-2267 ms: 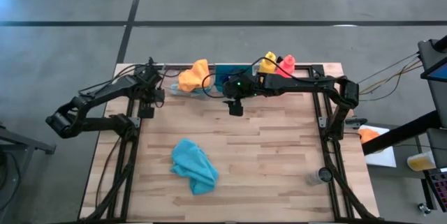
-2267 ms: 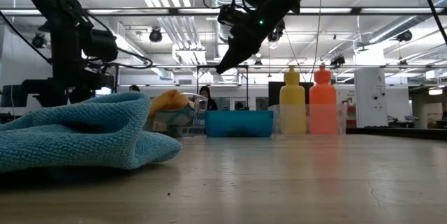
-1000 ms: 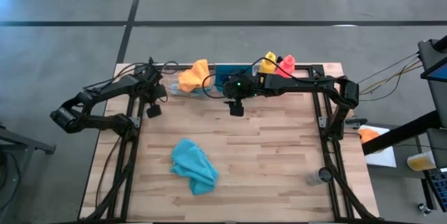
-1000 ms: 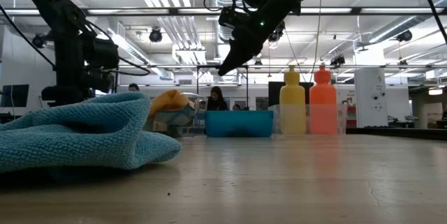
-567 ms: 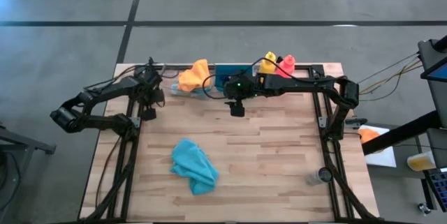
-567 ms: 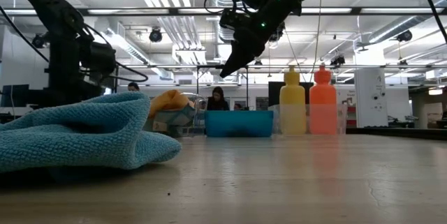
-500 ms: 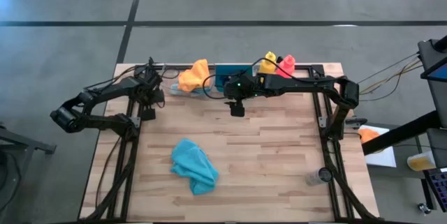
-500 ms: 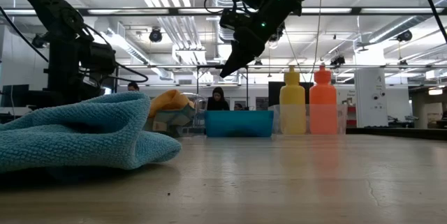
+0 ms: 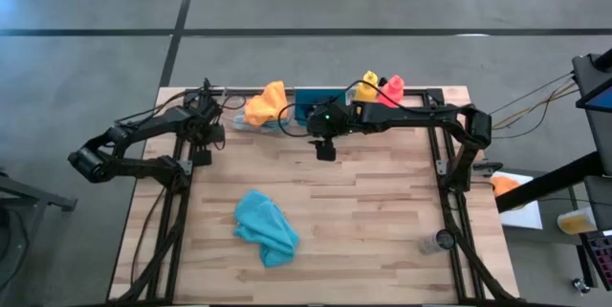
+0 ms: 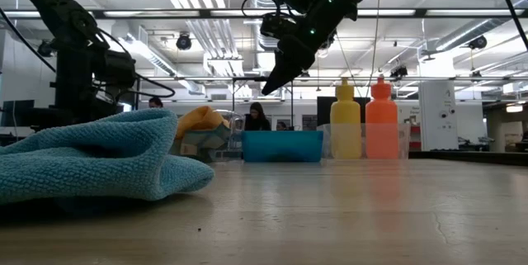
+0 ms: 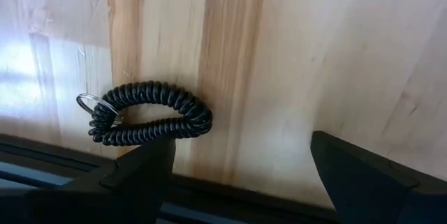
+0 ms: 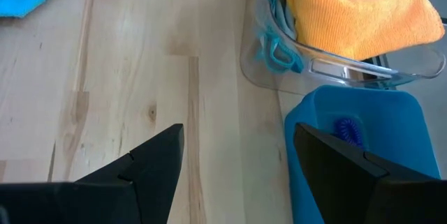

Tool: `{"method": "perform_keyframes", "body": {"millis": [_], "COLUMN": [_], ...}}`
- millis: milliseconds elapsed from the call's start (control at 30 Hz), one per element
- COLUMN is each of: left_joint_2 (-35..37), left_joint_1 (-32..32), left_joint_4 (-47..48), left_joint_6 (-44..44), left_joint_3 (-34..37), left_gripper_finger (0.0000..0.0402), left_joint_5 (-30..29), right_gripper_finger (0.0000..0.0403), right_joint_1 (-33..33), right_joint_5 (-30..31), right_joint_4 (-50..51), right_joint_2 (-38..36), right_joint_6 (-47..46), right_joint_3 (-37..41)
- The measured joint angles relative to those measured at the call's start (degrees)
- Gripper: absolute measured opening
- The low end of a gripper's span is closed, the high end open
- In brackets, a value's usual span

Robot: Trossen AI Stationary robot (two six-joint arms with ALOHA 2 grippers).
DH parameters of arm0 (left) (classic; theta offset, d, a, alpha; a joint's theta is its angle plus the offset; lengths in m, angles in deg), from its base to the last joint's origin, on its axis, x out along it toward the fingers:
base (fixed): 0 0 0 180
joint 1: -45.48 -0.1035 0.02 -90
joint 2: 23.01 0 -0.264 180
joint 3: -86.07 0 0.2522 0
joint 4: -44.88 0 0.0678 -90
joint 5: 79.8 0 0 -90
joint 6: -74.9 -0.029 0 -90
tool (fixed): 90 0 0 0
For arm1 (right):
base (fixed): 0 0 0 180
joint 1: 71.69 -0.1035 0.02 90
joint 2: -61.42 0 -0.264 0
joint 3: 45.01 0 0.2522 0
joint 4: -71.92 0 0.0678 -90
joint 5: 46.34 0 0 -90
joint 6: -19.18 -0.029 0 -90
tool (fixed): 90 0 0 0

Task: Pick & Place Sports Items
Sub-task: Put the black spring keychain into the blue bin

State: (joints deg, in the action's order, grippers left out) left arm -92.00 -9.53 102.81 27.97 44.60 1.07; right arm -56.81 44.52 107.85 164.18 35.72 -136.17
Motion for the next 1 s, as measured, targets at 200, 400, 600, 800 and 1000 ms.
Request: {"method": "perform_keyframes", "body": {"millis": [200, 400, 600, 800, 1000], "left_joint_2": [0.0, 0.0, 0.1, 3.8, 5.0], "left_joint_1": [0.0, 0.0, 0.0, 0.0, 0.1], "left_joint_4": [-0.3, -0.6, -0.5, 0.5, -1.4], "left_joint_6": [-3.5, -5.6, -6.8, -9.0, -10.3], "left_joint_3": [0.3, 0.5, 0.5, 1.1, 1.1], "left_gripper_finger": [0.0337, 0.0337, 0.0337, 0.0337, 0.0337], "left_joint_5": [0.2, 0.4, 0.4, -0.4, -0.1], "right_gripper_finger": [0.0272, 0.0272, 0.0272, 0.0272, 0.0272], "right_joint_1": [0.0, 0.0, 0.0, 0.0, 0.0], "right_joint_5": [0.0, 0.0, 0.0, 0.0, 0.0], "right_joint_4": [0.0, -0.1, -0.1, -0.1, -0.4], "right_joint_2": [0.0, 0.0, 0.0, 0.0, 0.0], "right_joint_6": [0.2, 0.2, 0.6, 1.0, 1.7], "right_joint_3": [0.1, 0.6, 1.2, 1.5, 1.5]}}
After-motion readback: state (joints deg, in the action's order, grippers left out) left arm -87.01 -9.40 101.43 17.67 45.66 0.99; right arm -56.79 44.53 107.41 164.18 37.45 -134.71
